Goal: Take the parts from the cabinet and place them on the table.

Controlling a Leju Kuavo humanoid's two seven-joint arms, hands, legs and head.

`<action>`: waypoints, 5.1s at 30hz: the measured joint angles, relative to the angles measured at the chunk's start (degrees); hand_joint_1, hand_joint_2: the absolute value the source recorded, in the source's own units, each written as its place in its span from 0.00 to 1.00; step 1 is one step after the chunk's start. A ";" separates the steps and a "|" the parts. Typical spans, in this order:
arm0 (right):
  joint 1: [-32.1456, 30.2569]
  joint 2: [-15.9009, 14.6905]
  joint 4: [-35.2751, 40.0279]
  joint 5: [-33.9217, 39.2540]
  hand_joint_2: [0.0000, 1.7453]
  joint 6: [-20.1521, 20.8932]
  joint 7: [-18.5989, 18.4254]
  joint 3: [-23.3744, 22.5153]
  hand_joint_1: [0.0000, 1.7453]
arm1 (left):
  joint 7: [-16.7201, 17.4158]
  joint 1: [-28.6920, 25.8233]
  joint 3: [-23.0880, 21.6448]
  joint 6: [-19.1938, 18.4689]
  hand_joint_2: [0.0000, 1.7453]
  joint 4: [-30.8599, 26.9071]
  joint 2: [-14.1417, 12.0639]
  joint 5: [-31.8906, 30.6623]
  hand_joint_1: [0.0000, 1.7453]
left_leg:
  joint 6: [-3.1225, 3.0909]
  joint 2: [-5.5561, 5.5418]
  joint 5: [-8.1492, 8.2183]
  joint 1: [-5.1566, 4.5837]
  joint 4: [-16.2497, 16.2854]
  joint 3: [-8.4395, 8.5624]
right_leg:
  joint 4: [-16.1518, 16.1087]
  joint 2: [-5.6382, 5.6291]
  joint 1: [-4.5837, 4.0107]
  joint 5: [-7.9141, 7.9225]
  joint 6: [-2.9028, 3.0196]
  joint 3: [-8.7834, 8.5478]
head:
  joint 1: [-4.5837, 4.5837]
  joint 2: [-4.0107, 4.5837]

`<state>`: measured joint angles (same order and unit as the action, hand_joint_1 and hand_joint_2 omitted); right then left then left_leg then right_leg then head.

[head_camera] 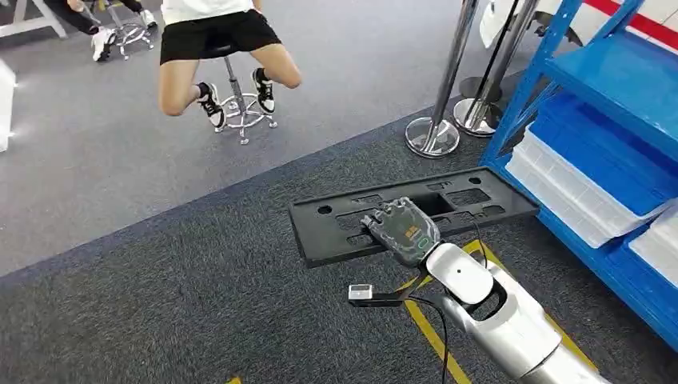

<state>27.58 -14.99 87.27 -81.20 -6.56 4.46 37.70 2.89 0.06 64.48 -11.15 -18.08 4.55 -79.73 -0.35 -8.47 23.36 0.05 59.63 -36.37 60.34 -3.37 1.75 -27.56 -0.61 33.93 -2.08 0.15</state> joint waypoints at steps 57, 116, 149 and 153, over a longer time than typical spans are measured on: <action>-6.70 -1.97 12.35 3.85 1.00 1.35 0.81 -7.08 1.00 | 1.46 0.68 1.18 -1.05 1.00 1.97 0.26 -4.26 0.00 | -1.65 3.21 1.21 0.03 -1.26 2.76 | 8.42 3.28 -0.34 -1.37 -0.35 4.40 | -0.04 0.00; 6.65 -1.51 3.81 10.84 1.00 5.46 2.82 -5.84 1.00 | -1.84 1.51 8.76 -4.57 1.00 -0.33 2.93 -2.91 0.00 | -3.03 4.53 -0.10 -0.45 -1.01 0.54 | 15.07 3.88 -0.61 -7.64 -1.16 6.37 | -0.09 0.00; 18.77 -2.80 -4.52 9.75 1.00 11.41 1.73 8.53 1.00 | -7.37 0.76 10.19 -5.97 1.00 0.57 0.79 -3.72 0.00 | -2.53 1.92 -0.01 0.08 -0.59 0.20 | 9.61 3.46 -0.49 -2.30 -0.79 4.83 | -0.09 0.00; 19.88 -2.67 -5.00 10.25 1.00 11.41 1.51 9.38 1.00 | -7.37 0.76 10.27 -5.68 1.00 0.85 0.87 -3.87 0.00 | -1.67 -0.77 0.16 0.22 -0.23 -0.51 | -1.63 -0.22 -0.57 1.27 -0.08 0.47 | -0.09 0.00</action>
<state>47.46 -17.66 82.27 -70.95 4.85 5.97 47.08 -4.48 0.82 74.75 -16.83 -17.22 5.42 -83.60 -2.02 -9.24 23.52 0.27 59.40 -36.88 58.71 -3.59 1.18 -26.29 -0.69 34.41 -2.16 0.15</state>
